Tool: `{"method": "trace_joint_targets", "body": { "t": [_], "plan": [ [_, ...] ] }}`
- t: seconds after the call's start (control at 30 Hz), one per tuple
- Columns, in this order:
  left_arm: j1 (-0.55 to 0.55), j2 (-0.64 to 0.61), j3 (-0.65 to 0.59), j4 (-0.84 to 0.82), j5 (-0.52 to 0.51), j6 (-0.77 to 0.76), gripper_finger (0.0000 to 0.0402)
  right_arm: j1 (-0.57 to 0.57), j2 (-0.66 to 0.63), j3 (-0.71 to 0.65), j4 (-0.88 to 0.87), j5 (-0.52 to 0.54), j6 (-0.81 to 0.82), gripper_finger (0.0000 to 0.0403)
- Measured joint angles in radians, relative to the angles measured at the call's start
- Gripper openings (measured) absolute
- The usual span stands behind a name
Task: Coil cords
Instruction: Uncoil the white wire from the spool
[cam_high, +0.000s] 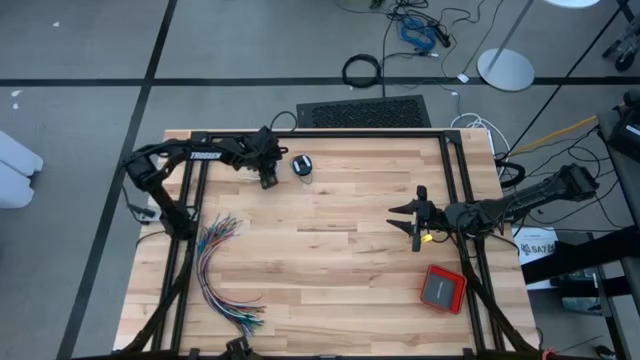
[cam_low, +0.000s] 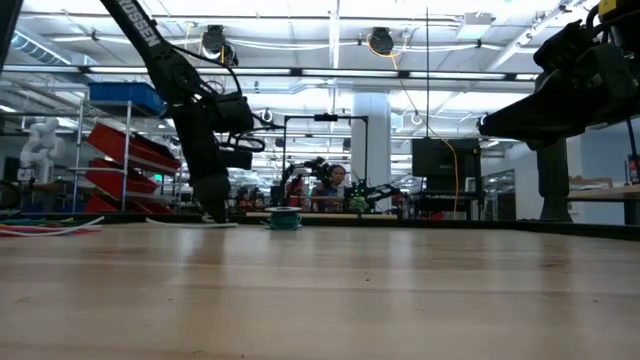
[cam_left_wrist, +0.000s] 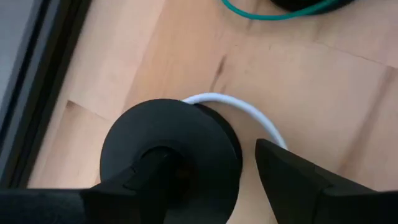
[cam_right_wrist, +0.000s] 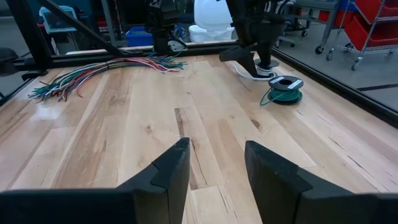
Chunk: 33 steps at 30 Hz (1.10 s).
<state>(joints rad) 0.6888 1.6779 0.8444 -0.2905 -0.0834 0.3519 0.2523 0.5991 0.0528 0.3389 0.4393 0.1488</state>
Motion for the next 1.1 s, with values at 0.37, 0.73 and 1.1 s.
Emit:
{"method": "trace_joint_targets", "body": {
  "t": [0.37, 0.73, 1.1],
  "plan": [
    [0.001, -0.014, 0.003, -0.033, 0.101, -0.006, 0.0147, 0.000, 0.000, 0.000, 0.001, 0.001, -0.004, 0.0141],
    [-0.003, -0.010, 0.078, -0.131, 0.174, -0.063, 0.0094, 0.000, 0.000, 0.000, 0.002, 0.000, -0.007, 0.0141],
    [-0.046, -0.088, 0.234, -0.192, 0.413, -0.137, 0.0047, 0.000, 0.003, 0.000, 0.176, -0.101, -0.168, 0.0141]
  ]
}}
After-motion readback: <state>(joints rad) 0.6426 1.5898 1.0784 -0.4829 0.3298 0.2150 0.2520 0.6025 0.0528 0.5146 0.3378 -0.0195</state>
